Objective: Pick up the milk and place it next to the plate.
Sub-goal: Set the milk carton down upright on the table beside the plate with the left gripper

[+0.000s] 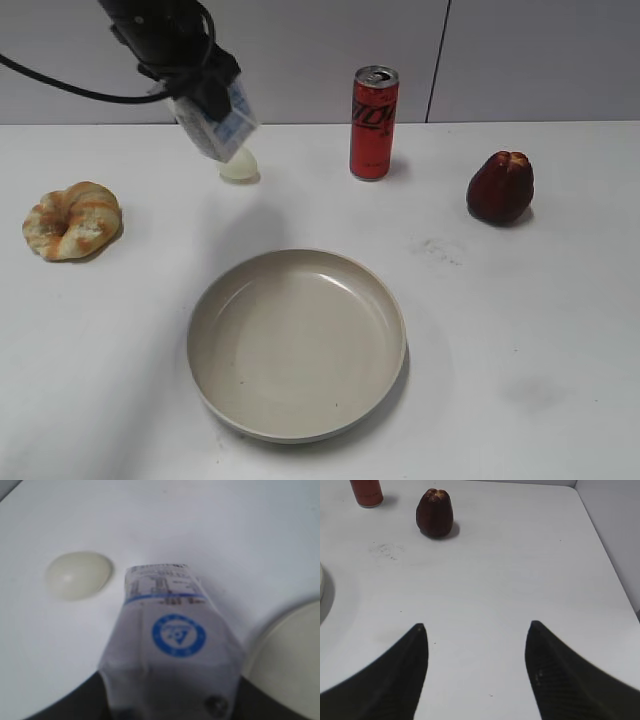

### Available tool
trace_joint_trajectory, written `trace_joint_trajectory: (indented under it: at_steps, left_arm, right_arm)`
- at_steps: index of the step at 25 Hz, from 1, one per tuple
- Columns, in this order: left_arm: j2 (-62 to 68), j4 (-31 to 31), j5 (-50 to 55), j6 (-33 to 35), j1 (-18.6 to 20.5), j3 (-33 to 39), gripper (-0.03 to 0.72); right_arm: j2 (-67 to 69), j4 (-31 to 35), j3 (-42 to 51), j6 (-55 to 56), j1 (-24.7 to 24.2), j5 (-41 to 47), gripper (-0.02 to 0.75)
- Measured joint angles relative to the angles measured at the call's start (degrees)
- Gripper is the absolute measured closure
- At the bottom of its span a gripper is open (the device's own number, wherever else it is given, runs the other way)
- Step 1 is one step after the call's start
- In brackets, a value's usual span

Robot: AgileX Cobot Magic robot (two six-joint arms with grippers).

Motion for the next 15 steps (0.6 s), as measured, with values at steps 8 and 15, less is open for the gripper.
trace_joint_trajectory:
  at_steps: [8, 15]
  left_arm:
    - [4.9, -3.3, -1.9, 10.4, -1.5, -0.4, 0.409]
    - [5.4, -6.8, 0.4, 18.5, -1.6, -0.4, 0.409]
  right_arm:
    - [0.0, 0.0, 0.0, 0.0, 0.0, 0.0, 0.271]
    - [0.0, 0.0, 0.0, 0.0, 0.0, 0.0, 0.271]
